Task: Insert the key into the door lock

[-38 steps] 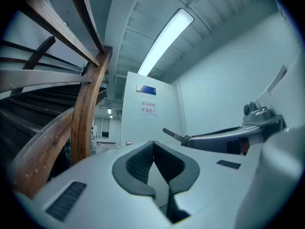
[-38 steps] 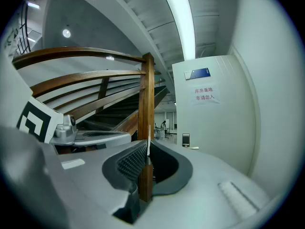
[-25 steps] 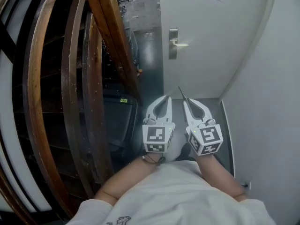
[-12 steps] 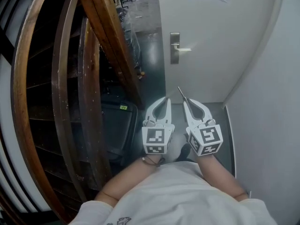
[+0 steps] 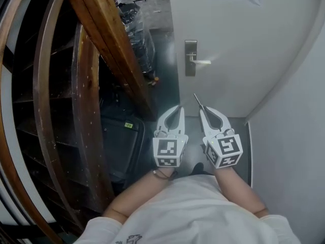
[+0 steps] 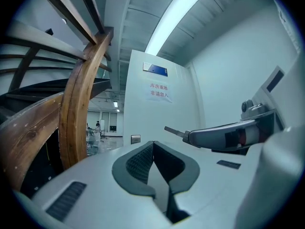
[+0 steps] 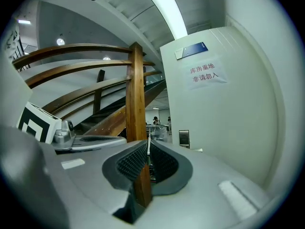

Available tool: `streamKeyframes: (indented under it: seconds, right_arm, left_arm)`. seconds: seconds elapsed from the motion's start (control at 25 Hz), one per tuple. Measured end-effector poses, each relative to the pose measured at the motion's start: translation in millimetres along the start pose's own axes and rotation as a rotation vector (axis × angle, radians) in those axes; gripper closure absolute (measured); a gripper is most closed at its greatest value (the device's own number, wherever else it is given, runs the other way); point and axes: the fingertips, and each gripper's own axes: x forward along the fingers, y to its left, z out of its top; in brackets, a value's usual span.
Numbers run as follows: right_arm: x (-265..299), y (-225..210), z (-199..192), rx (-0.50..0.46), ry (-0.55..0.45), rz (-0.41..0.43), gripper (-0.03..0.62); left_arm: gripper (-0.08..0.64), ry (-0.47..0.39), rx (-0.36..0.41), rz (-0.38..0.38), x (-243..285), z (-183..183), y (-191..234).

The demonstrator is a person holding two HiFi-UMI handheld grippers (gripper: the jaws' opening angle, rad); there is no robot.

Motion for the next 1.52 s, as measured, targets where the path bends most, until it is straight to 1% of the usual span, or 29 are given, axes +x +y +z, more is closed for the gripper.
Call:
streamKeyframes:
  seconds: [0.16,0.36,0.52,0.76,1.0,1.36,1.52]
  right_arm:
    - [29.4,-44.1,4.1,0.001,0.015,0.028,0.566]
    - [58.7,-81.1,3.9,-0.004,0.032,0.070,0.566]
    - [79.7,-101.0,1.1,0.004,0.043,0.087,0.566]
    - [111.7,-121.6,-7.1,0.011,0.066,0.088,0.566]
    - [155.1,-144.0,-7.7,0.006,0.077,0.060,0.566]
    - [241.5,-175.5,-12.2,0.033,0.103,0.018,0.566]
    - [272.2,-188.8,-17.1,0.049,0.118,-0.029,0.566]
  left_arm:
    - [0.554,0.007,0.001,0.005,54.2,-1.8,-5.0]
    - [0.554,0.039,-0.010,0.033,105.1,-12.3,-4.1]
    - [0.554,0.054,-0.025,0.044,134.1,-20.1,0.9]
    - [0.553,0.043,-0.035,0.048,172.1,-22.7,16.0]
    - [0.552,0.037,-0.040,0.014,220.3,-23.4,39.6]
    - [0.552,0.049,-0.039,-0.049,309.4,-26.3,96.4]
    - [0.552,0.054,-0.034,-0.088,341.4,-27.6,119.8]
